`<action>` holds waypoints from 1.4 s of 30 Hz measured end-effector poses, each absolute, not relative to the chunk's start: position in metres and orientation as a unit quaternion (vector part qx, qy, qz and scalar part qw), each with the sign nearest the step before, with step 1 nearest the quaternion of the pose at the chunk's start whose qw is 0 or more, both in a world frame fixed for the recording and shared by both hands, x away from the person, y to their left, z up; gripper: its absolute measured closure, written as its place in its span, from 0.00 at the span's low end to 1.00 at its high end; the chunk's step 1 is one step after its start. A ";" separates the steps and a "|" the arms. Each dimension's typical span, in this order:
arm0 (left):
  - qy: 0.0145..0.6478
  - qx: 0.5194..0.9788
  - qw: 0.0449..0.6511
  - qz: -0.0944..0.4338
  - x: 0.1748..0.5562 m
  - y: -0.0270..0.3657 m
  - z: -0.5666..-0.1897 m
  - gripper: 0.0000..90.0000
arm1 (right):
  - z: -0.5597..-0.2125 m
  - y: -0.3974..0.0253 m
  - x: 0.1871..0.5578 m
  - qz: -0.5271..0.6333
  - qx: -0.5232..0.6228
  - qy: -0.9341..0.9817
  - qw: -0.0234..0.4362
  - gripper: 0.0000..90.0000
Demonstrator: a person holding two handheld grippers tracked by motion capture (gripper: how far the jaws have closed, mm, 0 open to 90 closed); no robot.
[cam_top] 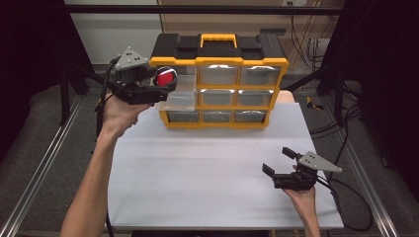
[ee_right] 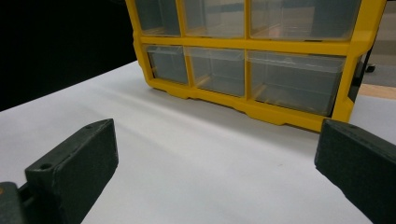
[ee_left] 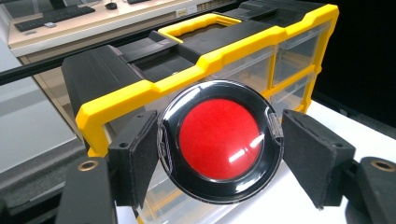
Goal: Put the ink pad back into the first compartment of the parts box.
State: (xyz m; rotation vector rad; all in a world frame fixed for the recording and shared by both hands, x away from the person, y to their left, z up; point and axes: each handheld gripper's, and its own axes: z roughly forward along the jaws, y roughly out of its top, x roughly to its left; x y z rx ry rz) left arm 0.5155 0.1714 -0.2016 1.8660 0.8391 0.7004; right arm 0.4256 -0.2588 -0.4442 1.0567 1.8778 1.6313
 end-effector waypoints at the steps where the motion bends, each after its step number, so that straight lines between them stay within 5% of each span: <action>1: 0.344 0.761 0.470 0.285 0.517 0.172 -0.202 0.32 | -0.444 -0.259 0.426 0.589 0.382 0.678 0.218 0.00; 42: 0.372 0.767 0.441 0.280 0.557 0.167 -0.225 0.32 | -0.444 -0.259 0.425 0.588 0.381 0.679 0.219 0.00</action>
